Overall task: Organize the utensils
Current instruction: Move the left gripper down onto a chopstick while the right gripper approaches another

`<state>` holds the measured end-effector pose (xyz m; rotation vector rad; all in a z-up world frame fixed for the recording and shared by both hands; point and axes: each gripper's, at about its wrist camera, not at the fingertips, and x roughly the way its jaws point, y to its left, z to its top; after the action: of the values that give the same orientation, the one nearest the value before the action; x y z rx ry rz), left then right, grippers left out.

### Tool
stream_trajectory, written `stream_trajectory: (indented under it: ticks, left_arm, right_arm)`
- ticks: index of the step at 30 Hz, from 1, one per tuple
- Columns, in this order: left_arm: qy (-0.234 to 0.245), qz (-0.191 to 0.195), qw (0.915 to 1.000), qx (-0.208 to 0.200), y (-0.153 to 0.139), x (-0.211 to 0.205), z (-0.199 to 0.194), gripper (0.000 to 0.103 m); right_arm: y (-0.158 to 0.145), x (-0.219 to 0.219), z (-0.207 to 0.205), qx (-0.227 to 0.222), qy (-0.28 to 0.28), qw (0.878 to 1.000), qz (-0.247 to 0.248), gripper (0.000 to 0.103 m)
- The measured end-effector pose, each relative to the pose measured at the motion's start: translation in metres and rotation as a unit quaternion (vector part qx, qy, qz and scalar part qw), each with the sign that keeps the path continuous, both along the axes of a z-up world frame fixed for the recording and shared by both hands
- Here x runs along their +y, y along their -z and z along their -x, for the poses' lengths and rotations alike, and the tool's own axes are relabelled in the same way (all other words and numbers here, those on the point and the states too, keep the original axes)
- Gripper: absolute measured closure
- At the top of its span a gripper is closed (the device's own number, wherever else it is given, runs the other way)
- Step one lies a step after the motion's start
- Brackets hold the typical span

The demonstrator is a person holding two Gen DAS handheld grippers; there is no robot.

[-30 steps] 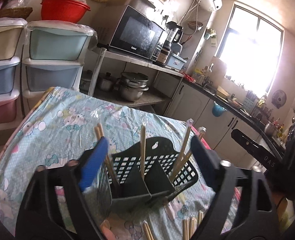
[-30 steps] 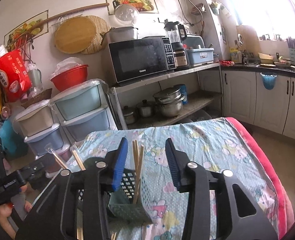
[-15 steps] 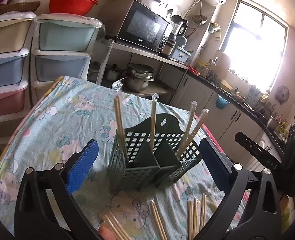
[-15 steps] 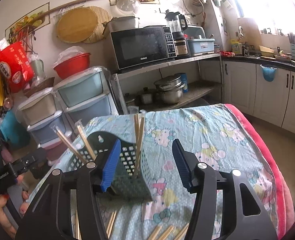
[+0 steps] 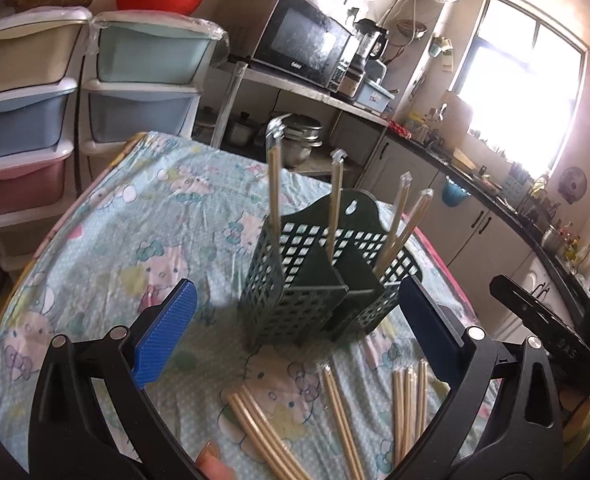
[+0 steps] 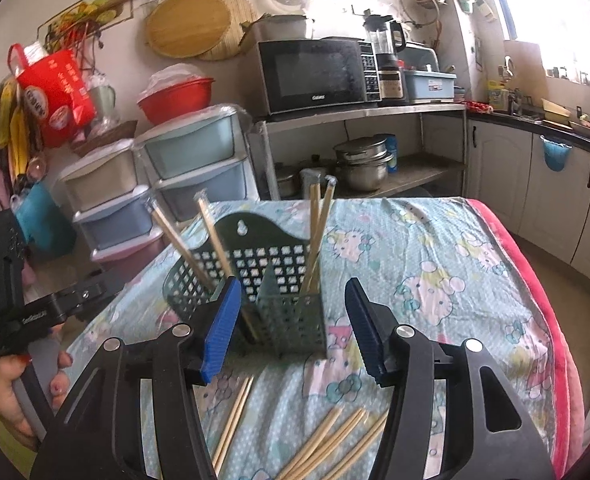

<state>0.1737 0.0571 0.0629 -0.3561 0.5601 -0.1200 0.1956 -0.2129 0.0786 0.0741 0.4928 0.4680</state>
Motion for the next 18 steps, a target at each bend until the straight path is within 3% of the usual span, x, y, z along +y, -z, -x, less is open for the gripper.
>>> stream_trajectory:
  ticks: [14, 18]
  left_arm:
    - [0.001, 0.001, 0.9992, 0.041, 0.028, 0.011, 0.010, 0.010]
    - [0.009, 0.010, 0.9985, 0.053, 0.036, 0.015, 0.012, 0.015]
  right_arm:
    - [0.030, 0.013, 0.014, 0.037, -0.025, 0.999, 0.026, 0.051]
    - [0.040, 0.014, 0.016, 0.050, -0.031, 0.998, 0.035, 0.051]
